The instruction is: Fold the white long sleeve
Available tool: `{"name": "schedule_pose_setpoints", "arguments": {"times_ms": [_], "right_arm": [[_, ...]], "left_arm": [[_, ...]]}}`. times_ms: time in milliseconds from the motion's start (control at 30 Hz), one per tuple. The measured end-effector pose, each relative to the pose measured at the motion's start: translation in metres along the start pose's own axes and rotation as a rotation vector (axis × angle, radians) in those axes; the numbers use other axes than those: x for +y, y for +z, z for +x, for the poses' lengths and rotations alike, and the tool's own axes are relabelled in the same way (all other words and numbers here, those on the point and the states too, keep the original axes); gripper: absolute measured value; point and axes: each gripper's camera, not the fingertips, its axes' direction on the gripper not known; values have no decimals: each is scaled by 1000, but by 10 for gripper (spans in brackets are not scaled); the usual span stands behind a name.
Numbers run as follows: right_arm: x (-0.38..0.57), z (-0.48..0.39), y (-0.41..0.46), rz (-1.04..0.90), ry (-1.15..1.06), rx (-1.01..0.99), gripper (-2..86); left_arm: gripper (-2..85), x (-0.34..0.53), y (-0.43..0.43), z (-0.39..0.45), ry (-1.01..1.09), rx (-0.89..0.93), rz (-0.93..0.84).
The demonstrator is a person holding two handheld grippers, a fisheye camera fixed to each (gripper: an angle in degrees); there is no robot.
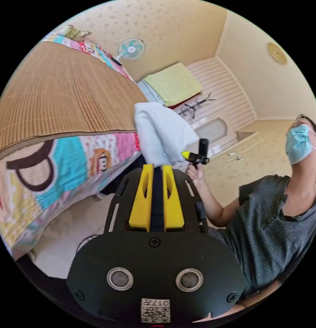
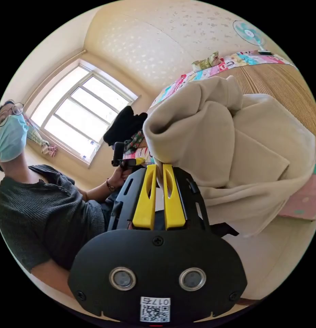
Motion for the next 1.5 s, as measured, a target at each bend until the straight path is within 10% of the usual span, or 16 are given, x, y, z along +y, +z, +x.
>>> {"name": "schedule_pose_setpoints", "arguments": {"times_ms": [100, 267, 533, 767, 1200, 1500], "right_arm": [[-3, -11, 57, -122, -19, -31, 26], [3, -23, 123, -214, -42, -127, 20], [5, -60, 207, -445, -253, 273, 21], [-2, -66, 193, -303, -261, 190, 20], [2, -111, 95, 86, -568, -544, 9], [10, -29, 88, 38, -284, -162, 44]], "left_arm": [[184, -28, -11, 3, 28, 210, -3], [237, -46, -78, -7, -115, -51, 37], [207, -18, -125, -62, -307, -321, -70], [49, 57, -170, -144, -85, 378, 114], [40, 118, -294, -73, 872, 891, 421], [38, 155, -286, -107, 984, 1639, 543]]}}
